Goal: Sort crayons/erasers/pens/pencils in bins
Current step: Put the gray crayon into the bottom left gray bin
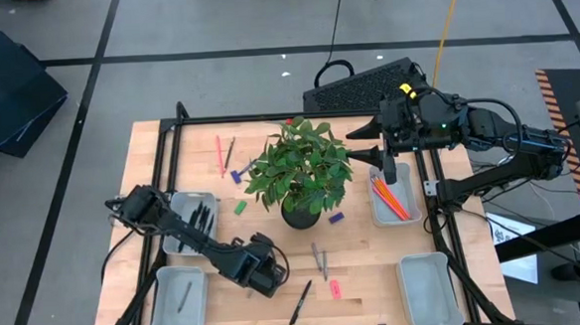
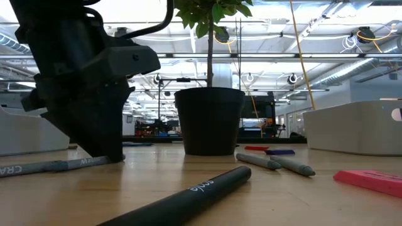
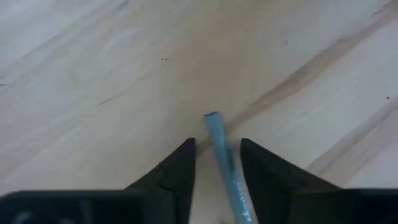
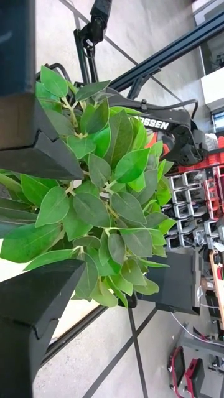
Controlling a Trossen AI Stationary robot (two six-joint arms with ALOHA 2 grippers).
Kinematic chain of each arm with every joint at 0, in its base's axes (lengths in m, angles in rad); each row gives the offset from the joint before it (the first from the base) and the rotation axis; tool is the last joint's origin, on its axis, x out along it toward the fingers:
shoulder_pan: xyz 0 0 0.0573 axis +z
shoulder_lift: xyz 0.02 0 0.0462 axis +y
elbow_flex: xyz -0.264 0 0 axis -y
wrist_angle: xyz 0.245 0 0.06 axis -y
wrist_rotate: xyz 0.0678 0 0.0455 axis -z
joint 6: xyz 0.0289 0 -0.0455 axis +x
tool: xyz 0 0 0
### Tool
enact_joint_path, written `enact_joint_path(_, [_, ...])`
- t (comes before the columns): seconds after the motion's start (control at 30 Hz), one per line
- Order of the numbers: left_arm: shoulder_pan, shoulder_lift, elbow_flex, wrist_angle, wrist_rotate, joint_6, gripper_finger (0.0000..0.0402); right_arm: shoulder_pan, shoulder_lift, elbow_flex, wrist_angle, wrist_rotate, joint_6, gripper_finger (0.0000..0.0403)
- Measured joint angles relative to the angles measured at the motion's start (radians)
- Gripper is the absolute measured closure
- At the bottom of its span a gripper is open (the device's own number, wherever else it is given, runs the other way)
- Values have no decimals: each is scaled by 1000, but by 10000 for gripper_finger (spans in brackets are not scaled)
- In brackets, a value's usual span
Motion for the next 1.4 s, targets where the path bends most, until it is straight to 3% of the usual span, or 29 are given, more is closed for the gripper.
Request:
enact_joint_path(0.17, [17,1,0,-23,24,-14,372,0,0,0,0,0,0,190])
enact_joint_path(0.23, [27,1,0,-22,35,-14,388,0,0,0,0,0,0,190])
enact_joint_path(0.5, [55,-30,-2,-21,56,-12,379,0,0,0,0,0,0,190])
enact_joint_path(0.8, [84,-130,-5,-74,7,-5,384,0,0,0,0,0,0,190])
enact_joint_path(1.3, [74,-366,-4,-90,-15,168,392,0,0,0,0,0,0,190])
enact_joint_path(1.4, [50,-409,-4,-99,34,212,392,0,0,0,0,0,0,190])
